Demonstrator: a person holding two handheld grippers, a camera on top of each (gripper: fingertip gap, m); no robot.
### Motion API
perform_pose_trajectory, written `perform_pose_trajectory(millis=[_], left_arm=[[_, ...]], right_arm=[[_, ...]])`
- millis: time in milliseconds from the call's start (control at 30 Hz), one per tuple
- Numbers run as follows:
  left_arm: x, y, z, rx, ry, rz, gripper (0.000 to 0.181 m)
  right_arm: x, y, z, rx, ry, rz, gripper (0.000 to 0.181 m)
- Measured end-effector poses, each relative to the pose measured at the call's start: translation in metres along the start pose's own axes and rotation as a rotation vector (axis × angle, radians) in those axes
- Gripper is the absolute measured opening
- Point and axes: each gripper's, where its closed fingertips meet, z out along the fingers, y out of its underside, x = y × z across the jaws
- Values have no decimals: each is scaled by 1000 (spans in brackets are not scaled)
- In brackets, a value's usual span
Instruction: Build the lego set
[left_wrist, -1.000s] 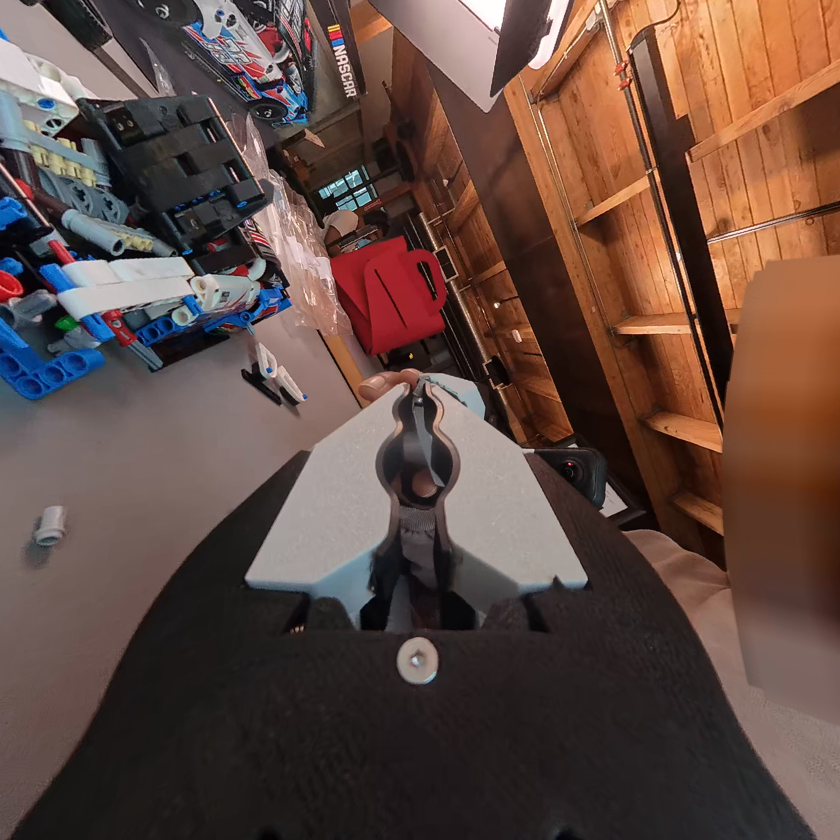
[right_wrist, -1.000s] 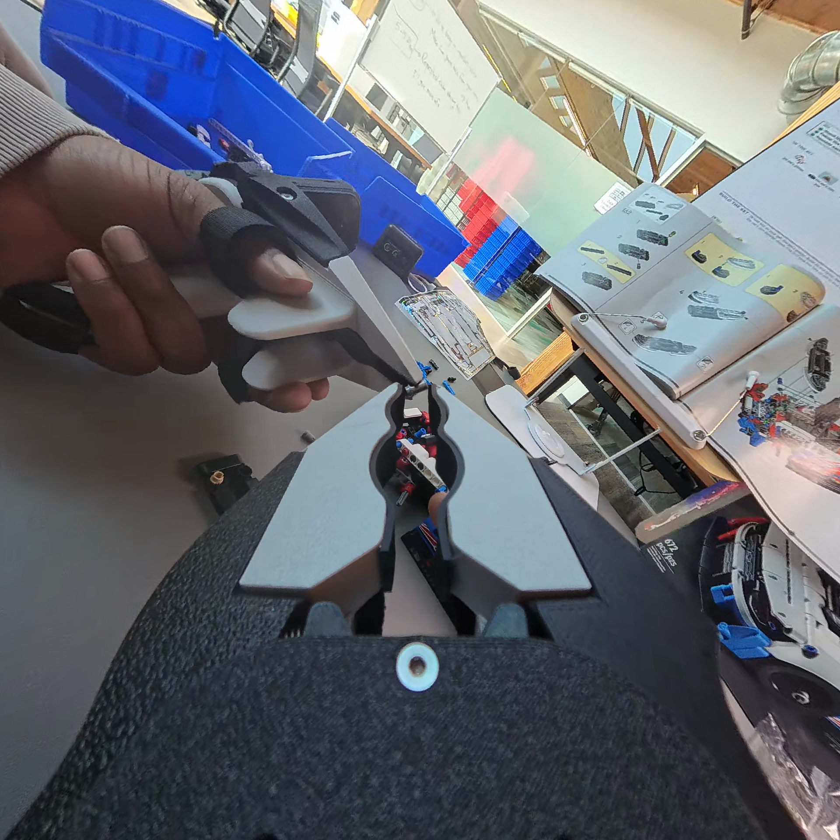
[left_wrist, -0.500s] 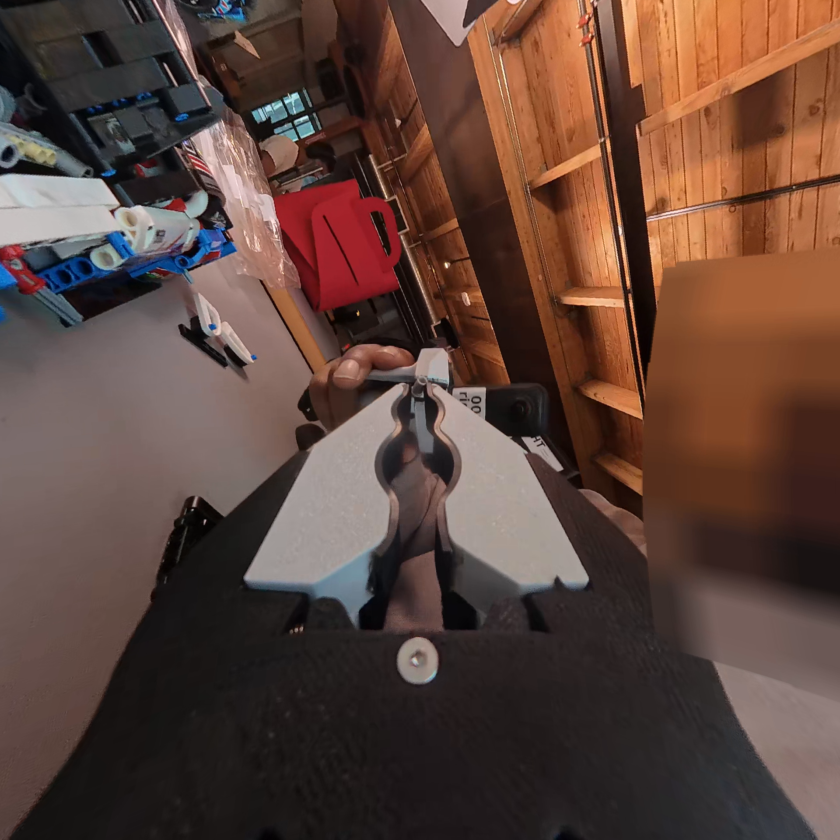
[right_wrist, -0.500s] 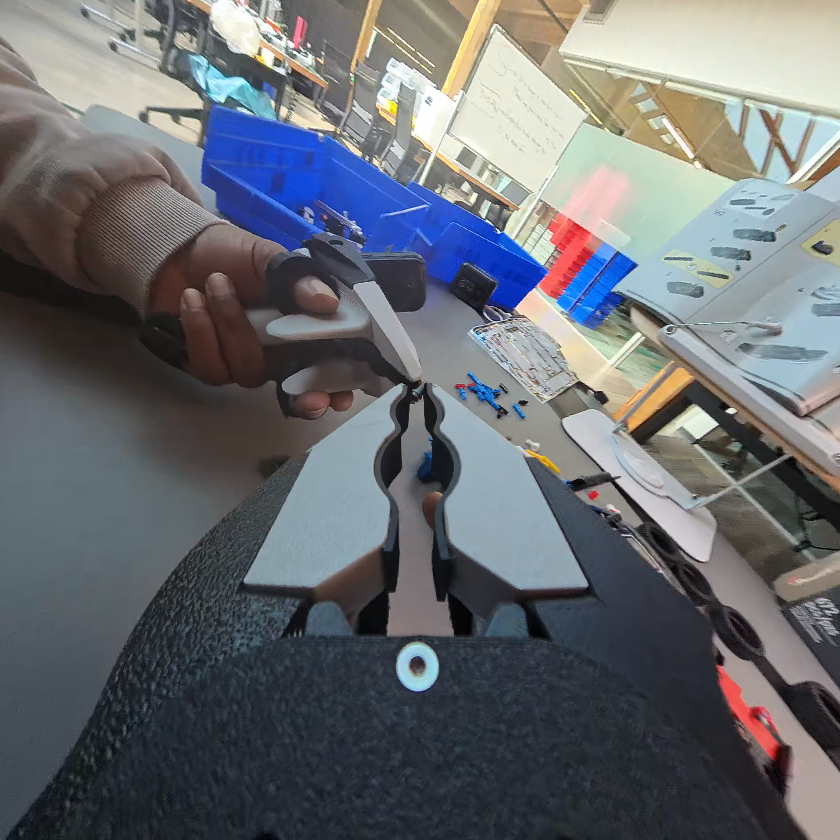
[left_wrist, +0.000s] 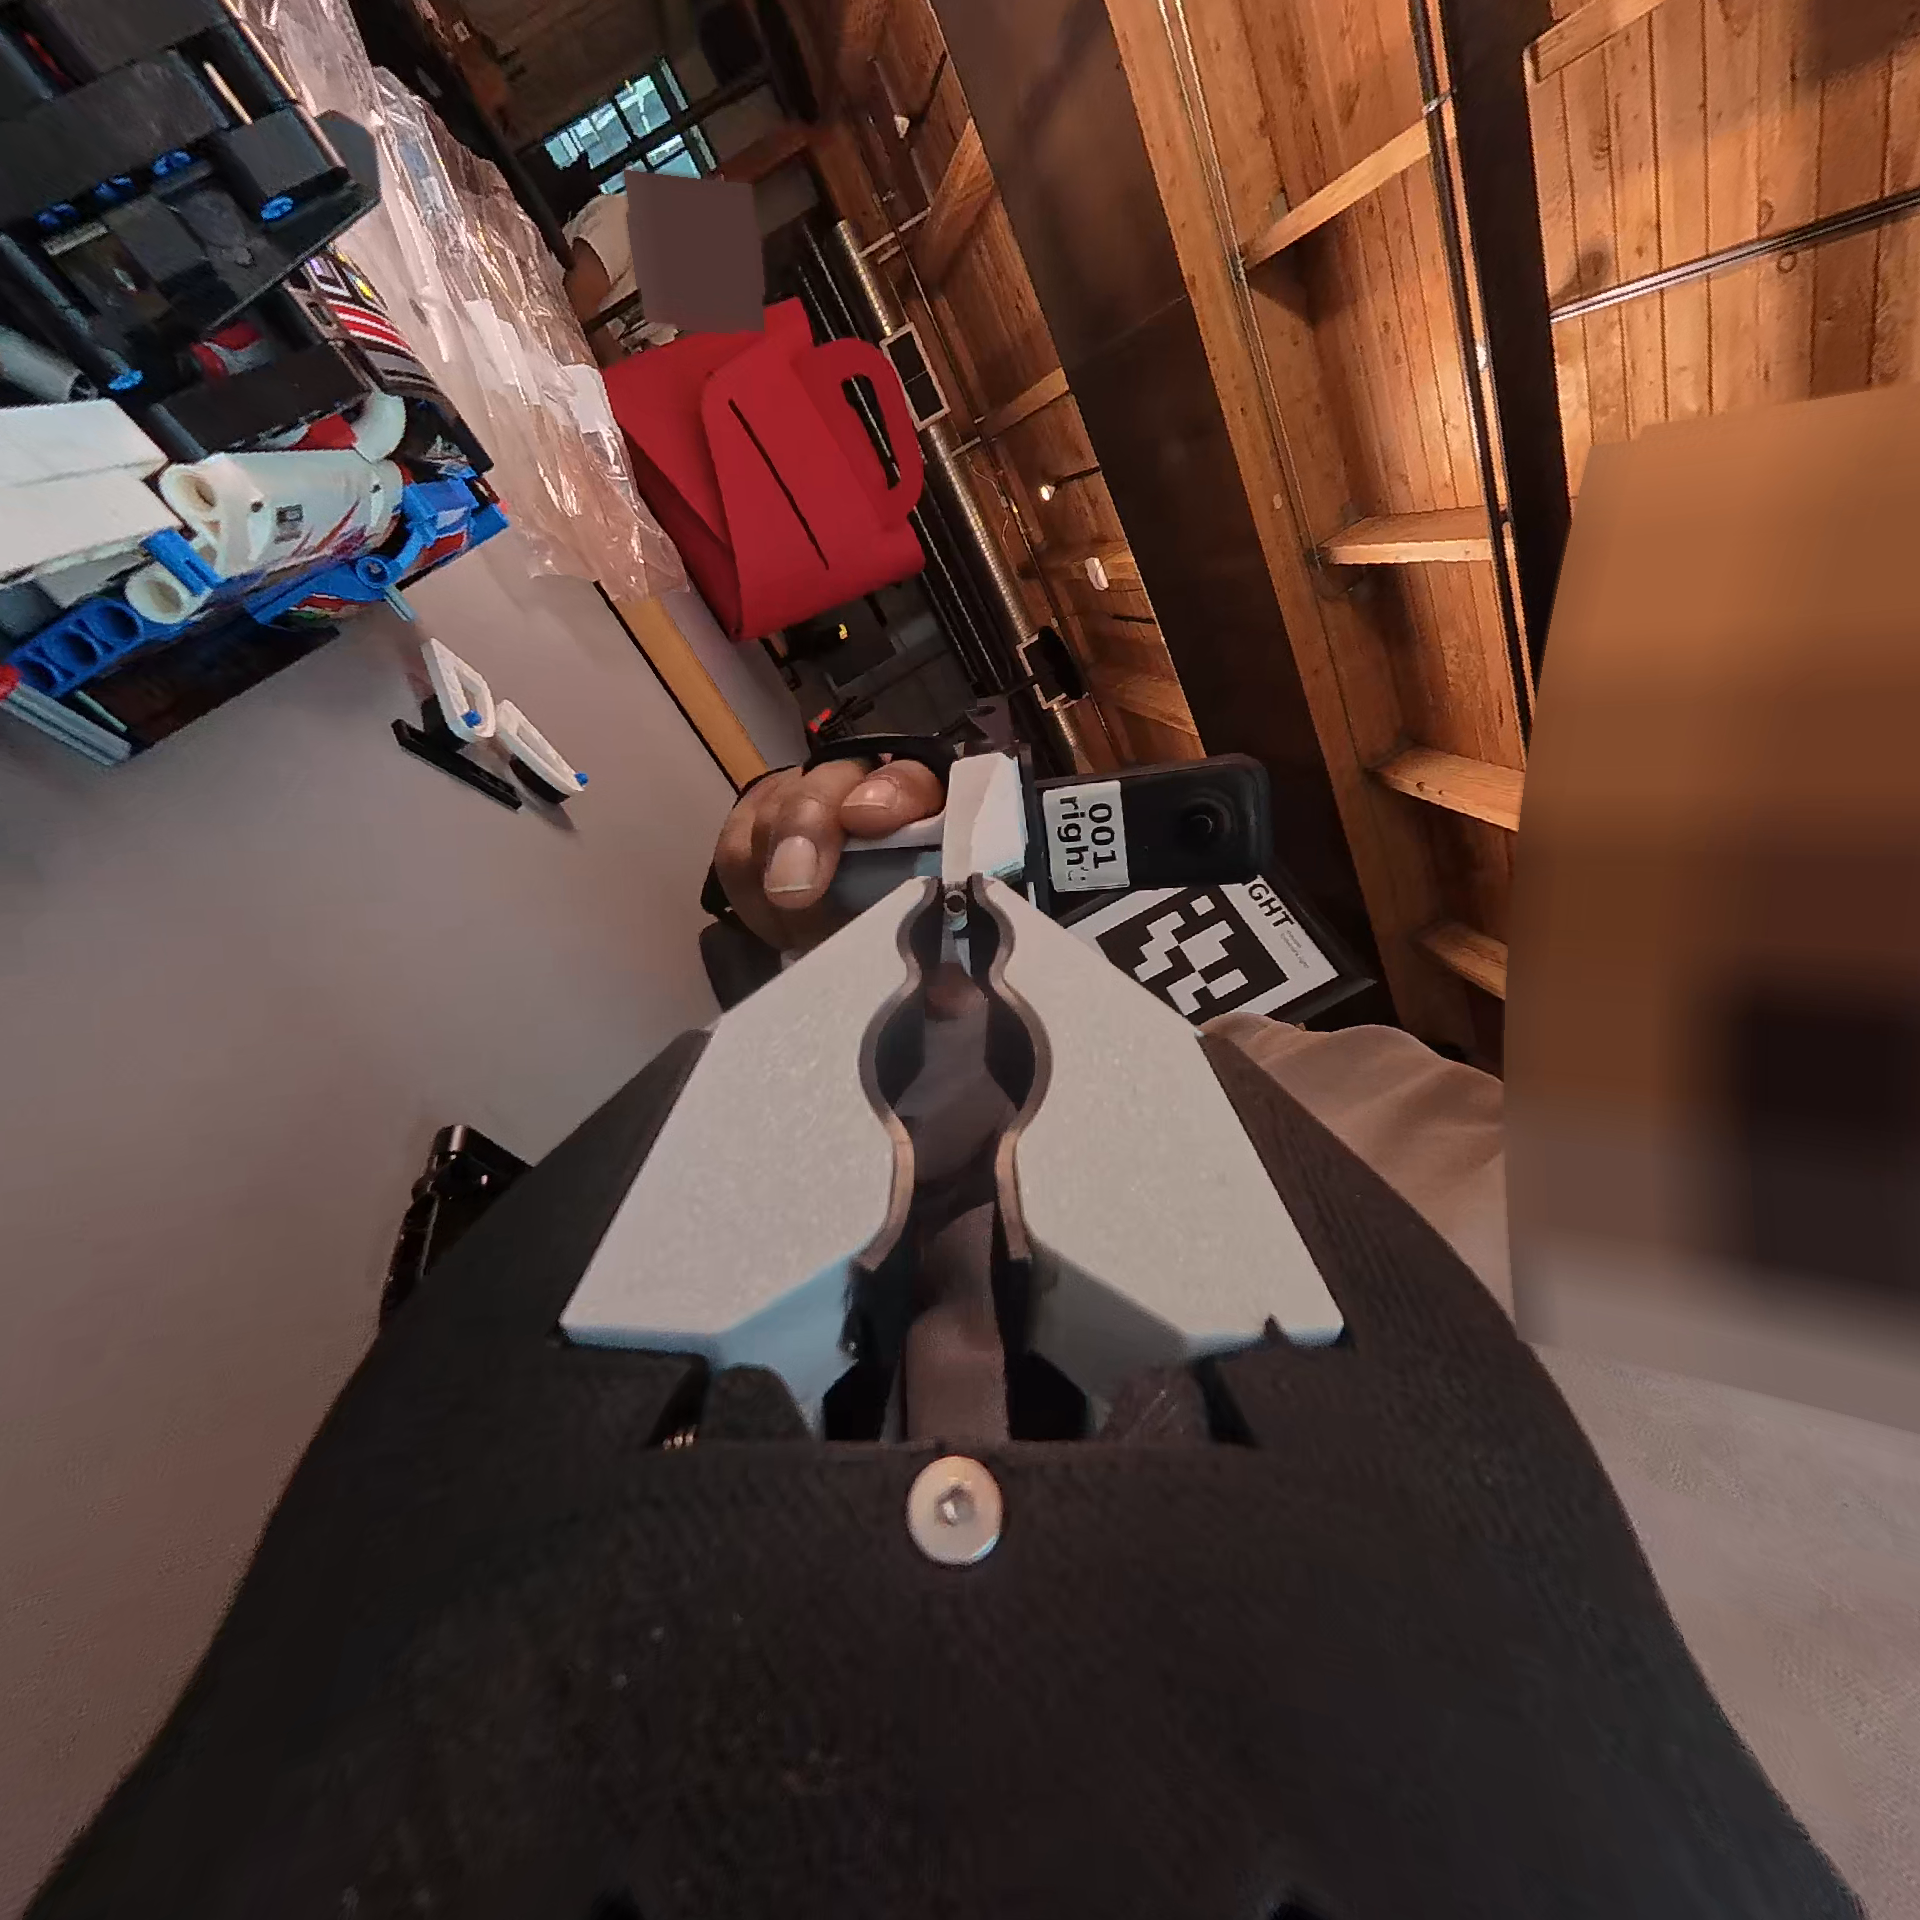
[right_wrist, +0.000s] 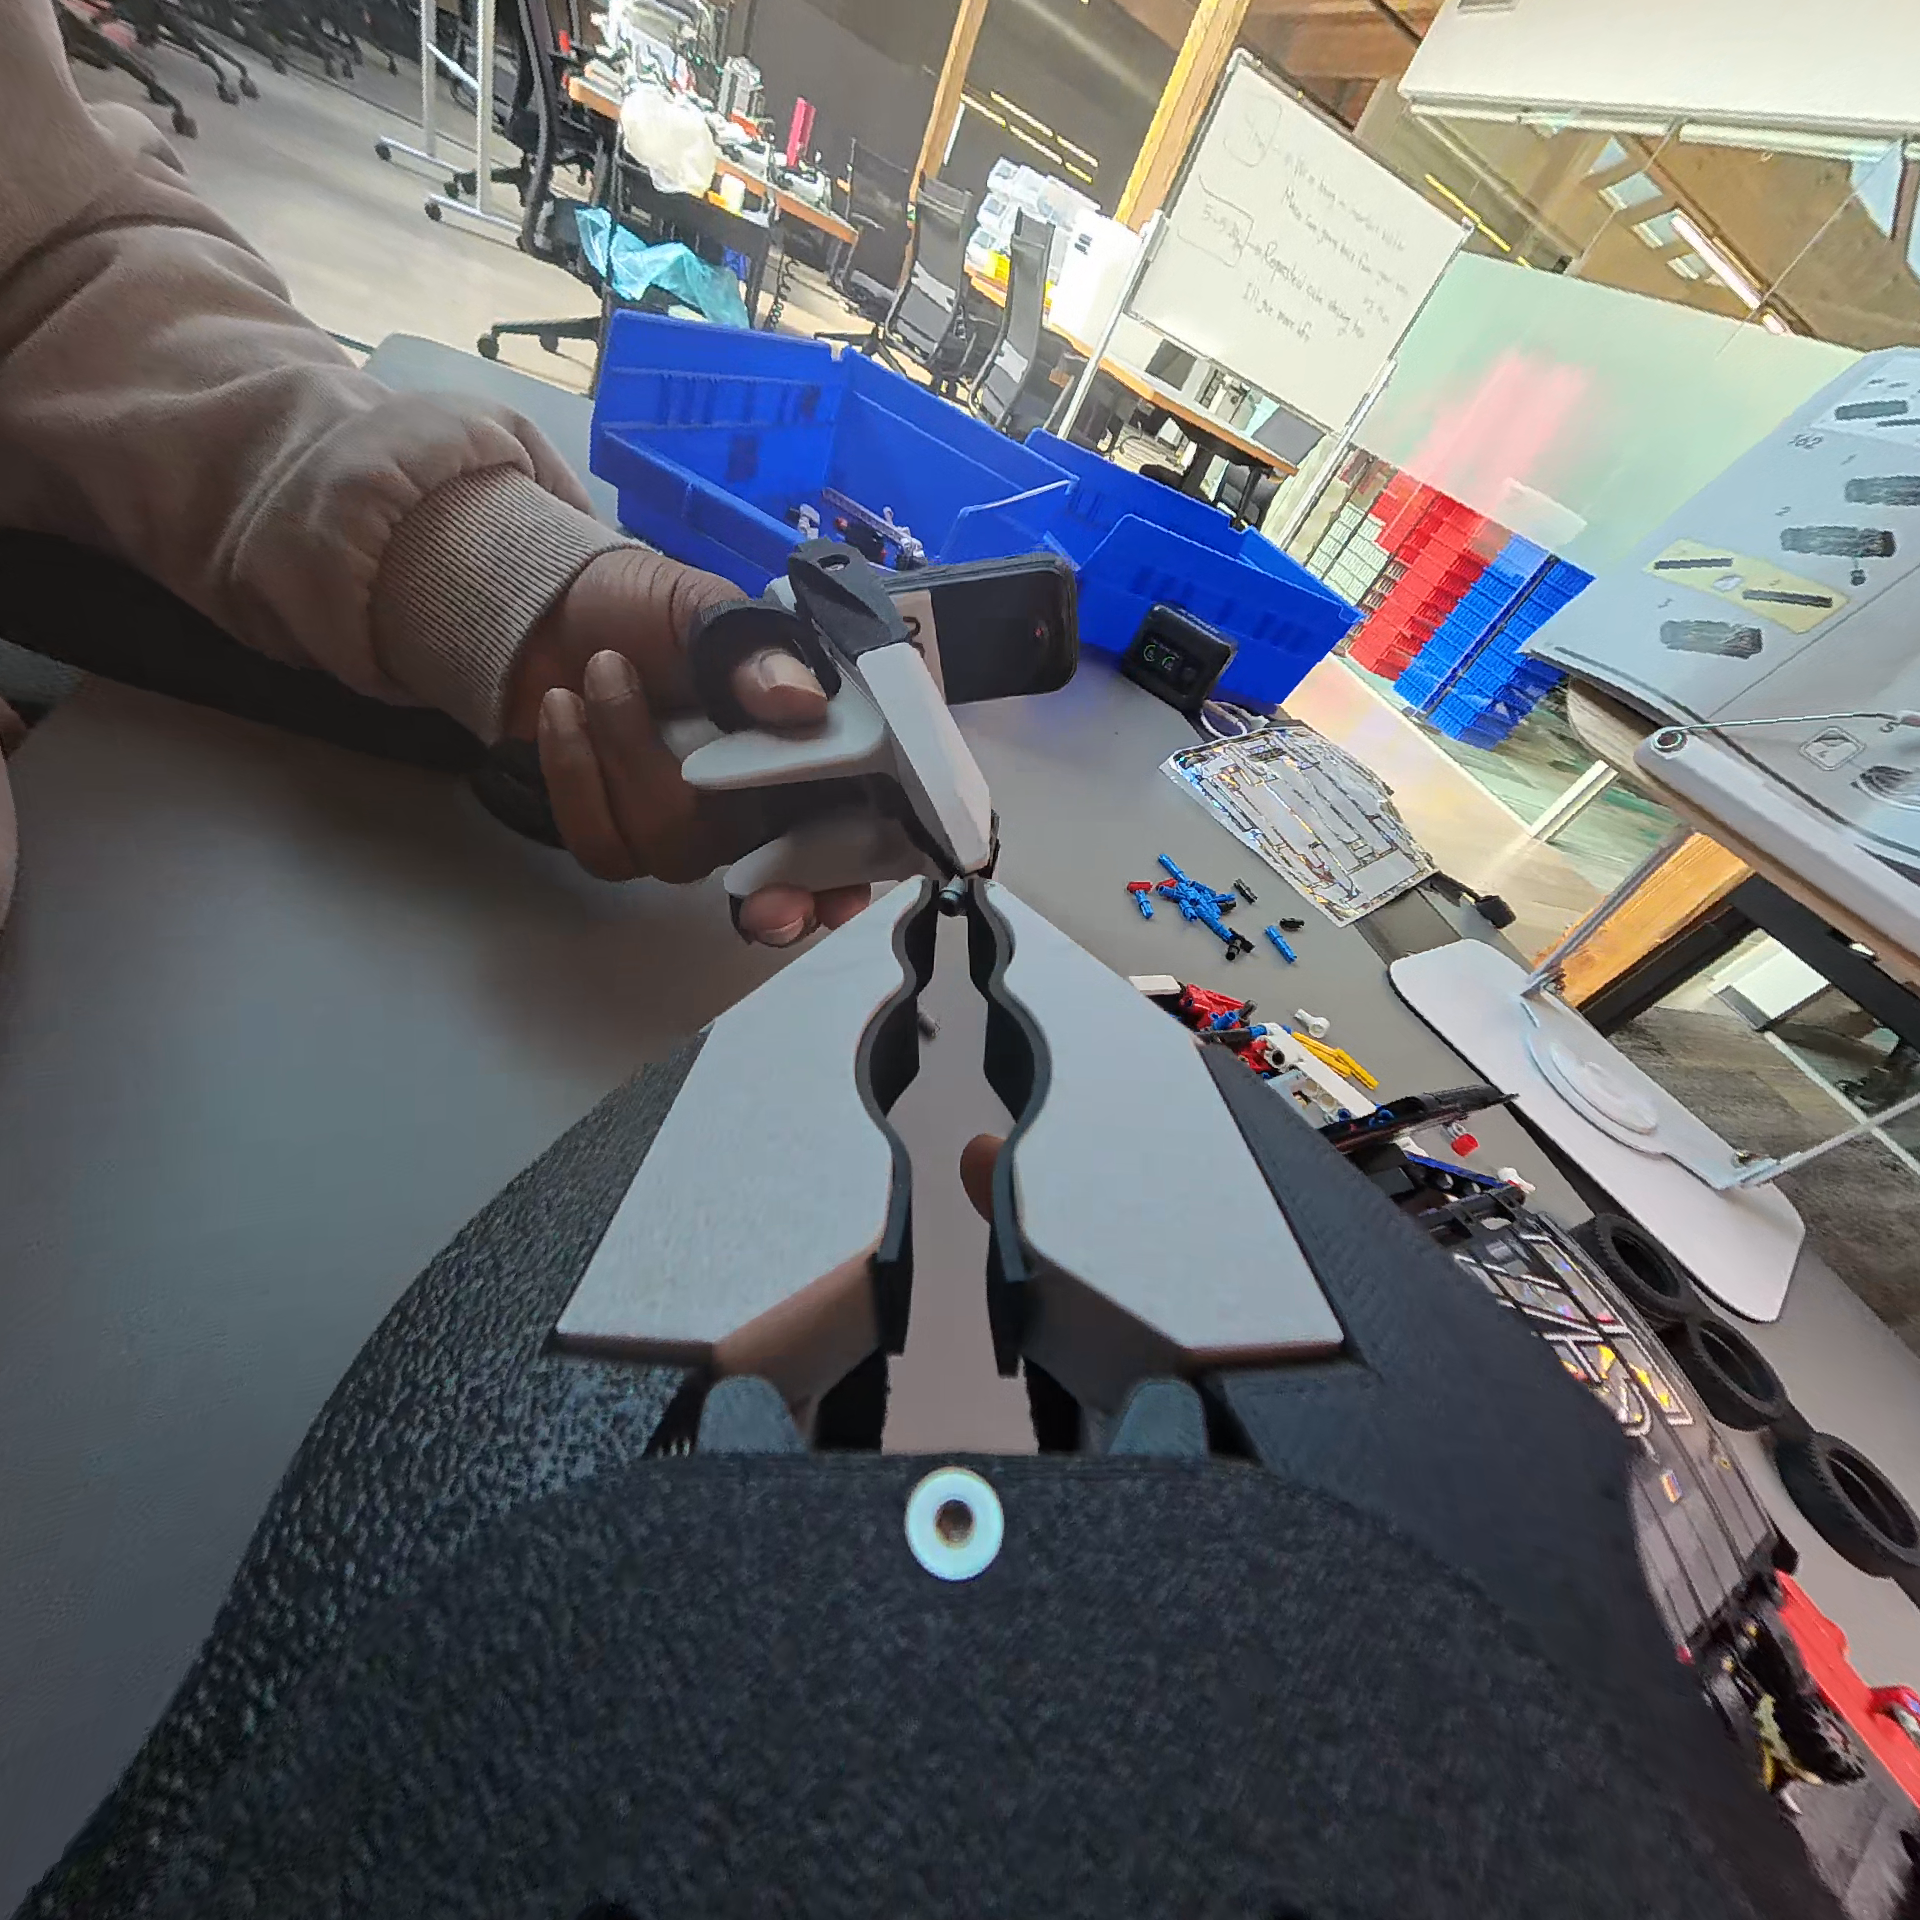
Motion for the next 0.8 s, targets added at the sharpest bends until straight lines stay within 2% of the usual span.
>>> perform_pose_trajectory(millis=[33, 267, 600, 700, 800], left_arm=[[2, -1, 0, 12, 19, -13, 1], [13, -9, 0, 99, 113, -97, 2], [13, -12, -1, 135, 109, -126, 1], [7, -11, -2, 101, 37, -40, 2], [5, -9, -5, -8, -83, 210, 16]], right_arm=[[1, -2, 0, 13, 10, 5, 2], [7, -14, 1, 61, 112, -93, 2], [9, -13, 3, 9, 203, -288, 1], [9, -7, 4, 10, 152, -153, 2], [20, -2, 0, 24, 142, -5, 2]])
